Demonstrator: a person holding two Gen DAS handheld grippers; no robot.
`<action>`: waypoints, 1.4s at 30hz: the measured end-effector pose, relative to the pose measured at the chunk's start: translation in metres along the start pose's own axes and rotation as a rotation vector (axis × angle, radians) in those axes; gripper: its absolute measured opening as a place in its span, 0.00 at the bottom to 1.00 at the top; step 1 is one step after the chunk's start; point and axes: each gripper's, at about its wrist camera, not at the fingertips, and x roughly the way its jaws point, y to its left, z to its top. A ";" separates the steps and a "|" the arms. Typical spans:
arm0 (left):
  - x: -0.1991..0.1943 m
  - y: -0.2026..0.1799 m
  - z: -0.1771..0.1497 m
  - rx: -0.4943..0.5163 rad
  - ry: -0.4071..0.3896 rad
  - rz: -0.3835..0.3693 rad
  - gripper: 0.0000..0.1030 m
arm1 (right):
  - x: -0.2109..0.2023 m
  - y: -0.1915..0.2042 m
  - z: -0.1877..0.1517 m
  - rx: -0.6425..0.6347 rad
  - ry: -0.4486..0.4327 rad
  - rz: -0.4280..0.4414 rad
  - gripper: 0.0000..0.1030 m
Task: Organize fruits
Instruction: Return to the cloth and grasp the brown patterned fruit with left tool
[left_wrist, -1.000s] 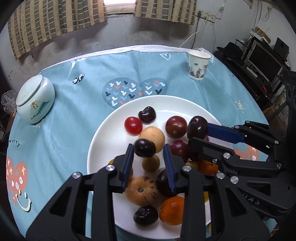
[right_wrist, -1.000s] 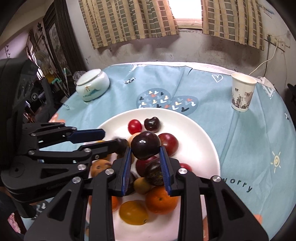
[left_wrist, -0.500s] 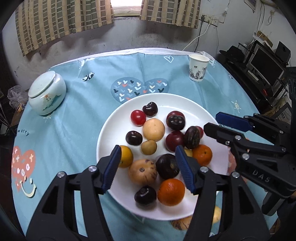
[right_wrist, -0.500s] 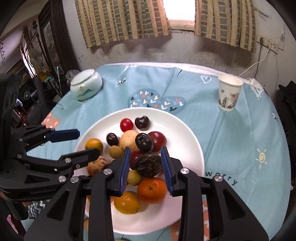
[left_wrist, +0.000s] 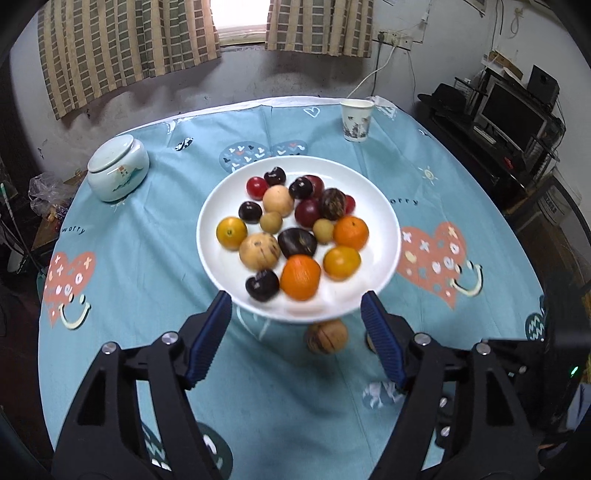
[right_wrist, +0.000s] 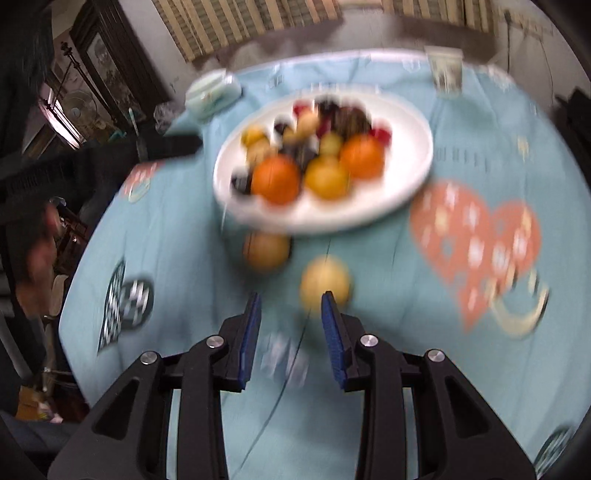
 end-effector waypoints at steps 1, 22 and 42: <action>-0.006 -0.003 -0.005 0.005 -0.002 0.000 0.72 | 0.000 0.002 -0.009 0.003 0.009 0.002 0.33; -0.021 0.018 -0.062 -0.107 0.069 0.049 0.78 | -0.011 0.002 -0.026 -0.052 -0.065 -0.104 0.33; 0.043 -0.010 -0.056 -0.155 0.173 -0.020 0.78 | 0.022 -0.013 0.024 -0.196 -0.026 -0.056 0.30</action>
